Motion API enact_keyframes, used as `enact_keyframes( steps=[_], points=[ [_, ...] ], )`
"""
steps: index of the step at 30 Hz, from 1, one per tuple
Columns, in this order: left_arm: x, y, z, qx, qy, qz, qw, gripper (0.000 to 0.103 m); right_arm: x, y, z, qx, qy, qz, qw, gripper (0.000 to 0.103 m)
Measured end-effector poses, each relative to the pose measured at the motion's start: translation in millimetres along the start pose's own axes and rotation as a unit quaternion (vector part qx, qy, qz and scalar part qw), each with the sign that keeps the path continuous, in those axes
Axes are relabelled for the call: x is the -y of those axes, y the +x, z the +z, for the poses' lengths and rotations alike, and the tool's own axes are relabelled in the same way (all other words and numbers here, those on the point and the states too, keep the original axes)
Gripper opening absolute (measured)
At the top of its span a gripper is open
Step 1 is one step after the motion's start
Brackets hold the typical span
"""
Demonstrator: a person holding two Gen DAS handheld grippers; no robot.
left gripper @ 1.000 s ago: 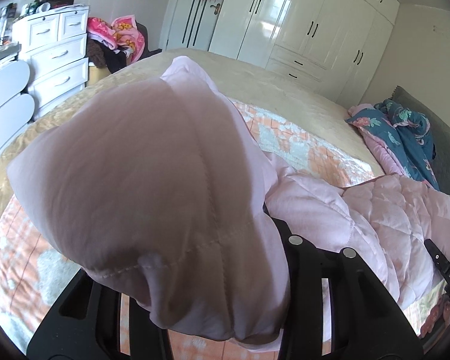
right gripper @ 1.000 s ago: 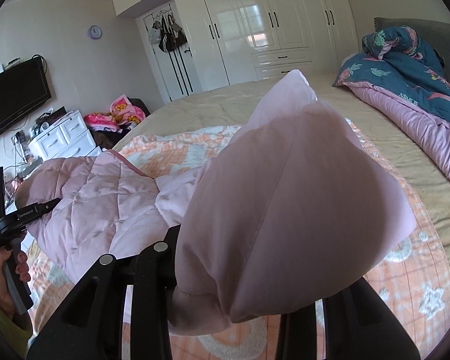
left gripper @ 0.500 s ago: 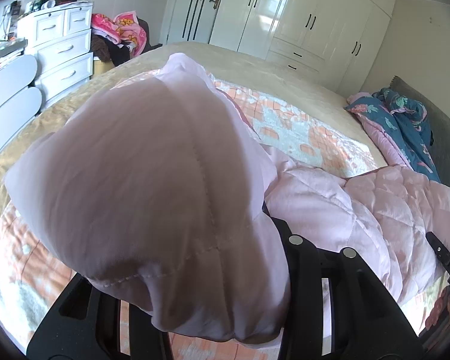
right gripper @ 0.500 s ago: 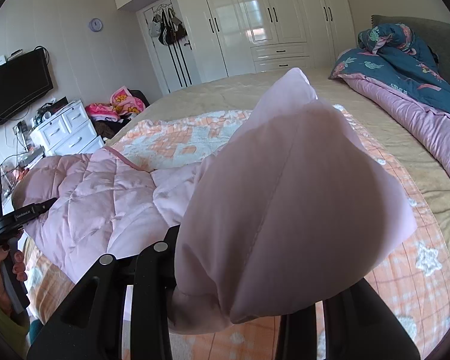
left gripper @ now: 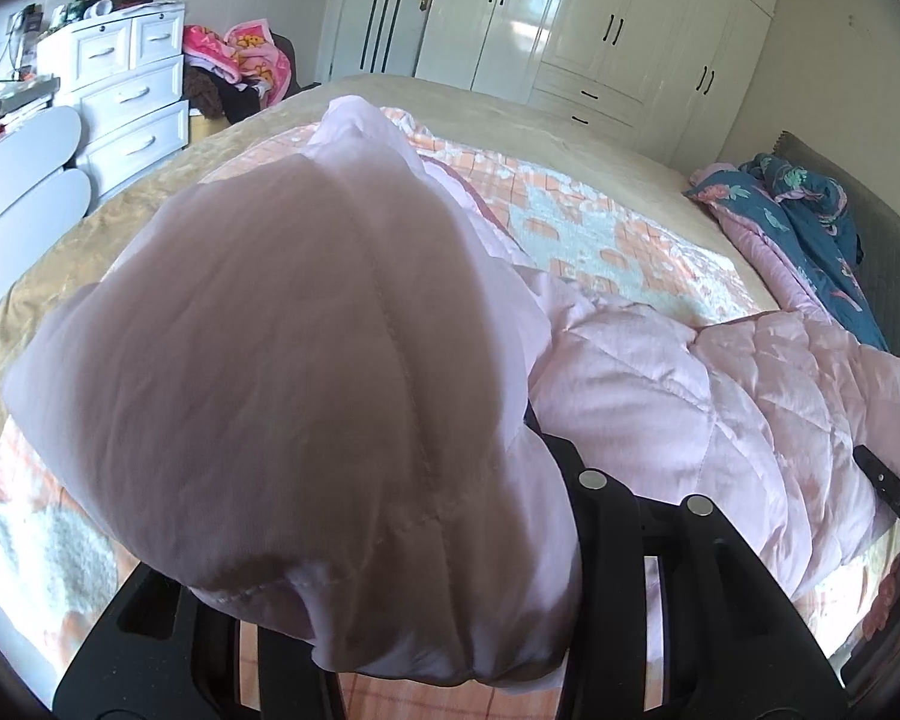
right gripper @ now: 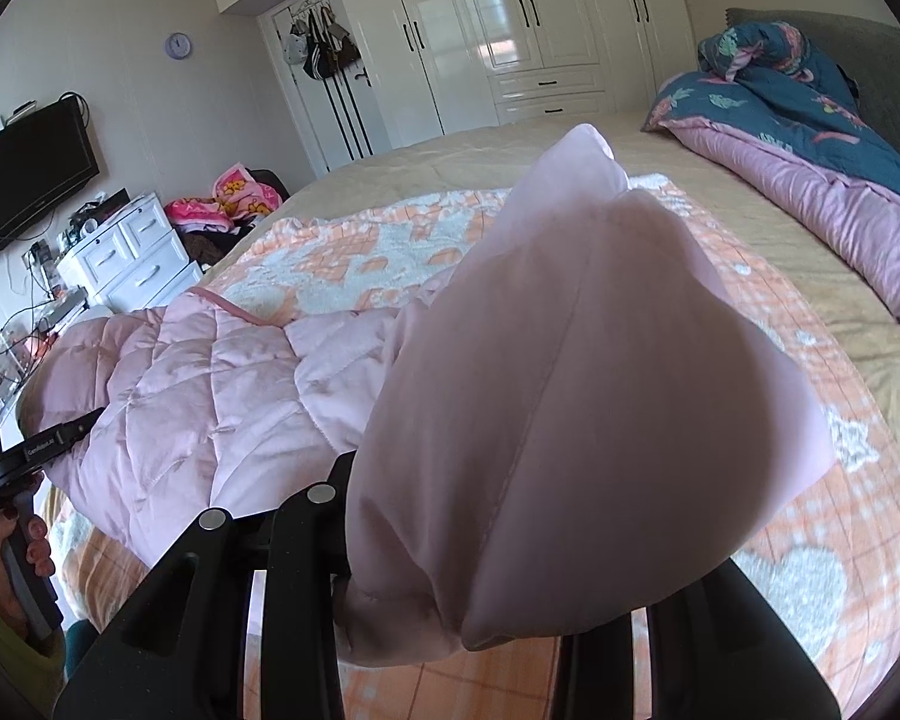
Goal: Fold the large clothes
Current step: 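Carry the lifted bundle with both tools and lower it onto the blanket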
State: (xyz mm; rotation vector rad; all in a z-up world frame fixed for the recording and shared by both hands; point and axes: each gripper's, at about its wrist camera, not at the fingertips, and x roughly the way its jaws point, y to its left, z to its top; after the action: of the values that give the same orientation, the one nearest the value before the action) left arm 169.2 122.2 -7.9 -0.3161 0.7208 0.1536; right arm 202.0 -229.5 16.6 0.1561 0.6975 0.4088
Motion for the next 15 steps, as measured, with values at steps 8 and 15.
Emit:
enact_keyframes(
  steps=[8,15],
  points=[
    [-10.3,8.6,-21.3,-0.015,-0.001,0.007,0.9999,0.033,17.2,12.7,-26.8,-0.032,0.041,-0.012,0.999,0.034],
    [-13.3,19.7,-31.4,-0.024,-0.003,0.018,0.9995,0.037,35.9,32.6,-44.0,-0.075,0.1,-0.025,0.992,0.045]
  ],
)
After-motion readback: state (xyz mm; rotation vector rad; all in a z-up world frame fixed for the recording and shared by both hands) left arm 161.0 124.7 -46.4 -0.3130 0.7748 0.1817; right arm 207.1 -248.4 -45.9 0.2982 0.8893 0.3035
